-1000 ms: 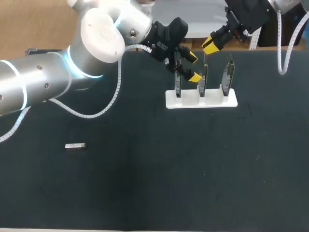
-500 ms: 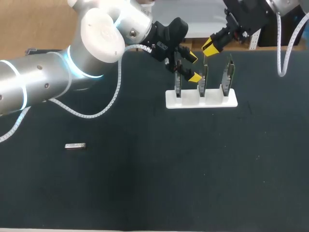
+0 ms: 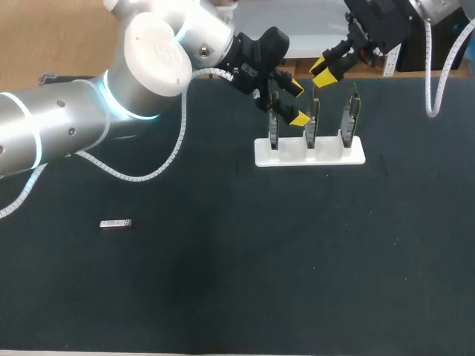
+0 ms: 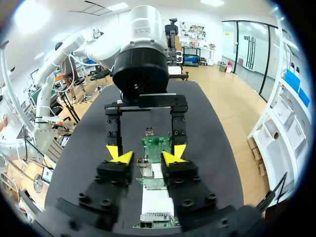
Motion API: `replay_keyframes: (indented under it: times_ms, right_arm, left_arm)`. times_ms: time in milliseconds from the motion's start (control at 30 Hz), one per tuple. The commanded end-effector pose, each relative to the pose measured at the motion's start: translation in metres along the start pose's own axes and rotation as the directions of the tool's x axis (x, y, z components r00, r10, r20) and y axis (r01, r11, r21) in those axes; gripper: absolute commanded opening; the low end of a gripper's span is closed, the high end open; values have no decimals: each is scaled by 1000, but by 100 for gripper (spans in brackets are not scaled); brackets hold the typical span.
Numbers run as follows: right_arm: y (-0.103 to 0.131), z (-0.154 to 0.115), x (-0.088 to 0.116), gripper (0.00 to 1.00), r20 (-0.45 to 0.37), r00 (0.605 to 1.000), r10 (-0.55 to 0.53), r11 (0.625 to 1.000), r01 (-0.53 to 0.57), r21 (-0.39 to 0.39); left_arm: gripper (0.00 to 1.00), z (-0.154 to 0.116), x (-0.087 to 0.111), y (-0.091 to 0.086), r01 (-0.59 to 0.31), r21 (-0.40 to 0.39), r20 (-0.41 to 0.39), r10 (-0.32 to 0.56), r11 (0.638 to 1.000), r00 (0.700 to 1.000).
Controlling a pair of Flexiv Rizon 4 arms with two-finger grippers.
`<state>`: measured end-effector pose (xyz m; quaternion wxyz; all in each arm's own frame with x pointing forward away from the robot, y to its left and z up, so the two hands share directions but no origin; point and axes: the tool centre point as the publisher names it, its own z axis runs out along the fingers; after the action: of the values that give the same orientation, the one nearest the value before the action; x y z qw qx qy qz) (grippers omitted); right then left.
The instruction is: Pick up the optical module with the left hand, and insert it into the network port with the right hand.
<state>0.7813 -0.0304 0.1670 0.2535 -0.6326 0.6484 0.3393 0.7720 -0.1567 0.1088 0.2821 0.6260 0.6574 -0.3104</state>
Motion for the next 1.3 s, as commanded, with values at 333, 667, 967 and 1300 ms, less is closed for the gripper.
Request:
replay_keyframes:
  times_ms: [333,667,967,1300]
  right_arm:
    - [5,-14,-12,100,84,996,-7,1000,7,-6]
    - [5,-21,-24,0,106,994,-36,999,35,11]
    - [2,-17,-21,0,93,995,-33,999,33,9]
    - [-1,-11,-18,0,85,996,-27,1000,28,-10]
  left_arm:
    - [100,1,-1,2,2,3,-5,-2,1000,1000]
    - [100,1,-1,2,2,3,-5,-2,1000,1000]
    - [100,1,-1,2,2,3,-5,-2,1000,1000]
    - [100,1,-1,2,2,3,-5,-2,1000,1000]
